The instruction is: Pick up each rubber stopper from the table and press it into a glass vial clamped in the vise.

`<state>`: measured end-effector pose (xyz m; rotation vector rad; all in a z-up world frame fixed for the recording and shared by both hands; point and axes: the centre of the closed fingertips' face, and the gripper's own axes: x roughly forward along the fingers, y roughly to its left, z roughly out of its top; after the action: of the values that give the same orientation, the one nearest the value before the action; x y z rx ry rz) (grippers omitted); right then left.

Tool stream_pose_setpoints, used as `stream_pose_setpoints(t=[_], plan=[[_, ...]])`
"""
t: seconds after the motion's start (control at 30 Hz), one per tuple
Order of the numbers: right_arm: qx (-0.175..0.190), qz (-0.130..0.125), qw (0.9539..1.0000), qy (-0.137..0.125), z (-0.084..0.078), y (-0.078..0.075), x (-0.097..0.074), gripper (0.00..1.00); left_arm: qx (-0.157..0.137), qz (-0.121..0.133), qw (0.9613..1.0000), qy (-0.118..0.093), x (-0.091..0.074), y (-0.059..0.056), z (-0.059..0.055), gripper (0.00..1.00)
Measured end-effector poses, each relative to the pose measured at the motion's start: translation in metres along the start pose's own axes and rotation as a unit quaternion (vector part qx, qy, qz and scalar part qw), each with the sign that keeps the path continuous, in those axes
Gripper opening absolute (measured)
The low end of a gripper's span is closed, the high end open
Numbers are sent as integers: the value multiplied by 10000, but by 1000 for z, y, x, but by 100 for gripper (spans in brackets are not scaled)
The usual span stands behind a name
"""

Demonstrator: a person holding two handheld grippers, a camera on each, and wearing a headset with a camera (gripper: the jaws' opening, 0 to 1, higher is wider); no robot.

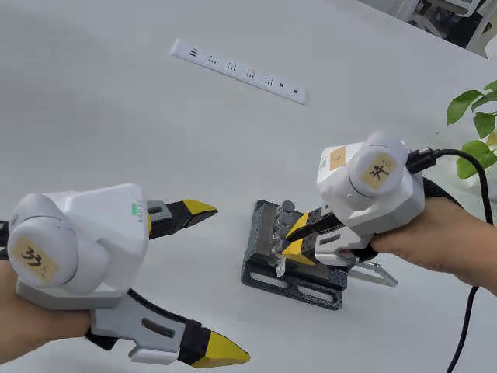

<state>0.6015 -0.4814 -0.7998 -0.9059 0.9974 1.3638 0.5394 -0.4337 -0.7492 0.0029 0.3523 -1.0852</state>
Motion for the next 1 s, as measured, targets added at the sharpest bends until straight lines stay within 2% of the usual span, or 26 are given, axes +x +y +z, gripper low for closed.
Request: stream_pose_setpoints(t=[0.73,1.0], plan=[[-287,-55,9989,376,-1,2,2,5,-39,11,10000,-44,1,-1,0,97],[-228,-95,9982,548,-1,1,4,5,-42,-7,10000,-60,2,-2,1,96]])
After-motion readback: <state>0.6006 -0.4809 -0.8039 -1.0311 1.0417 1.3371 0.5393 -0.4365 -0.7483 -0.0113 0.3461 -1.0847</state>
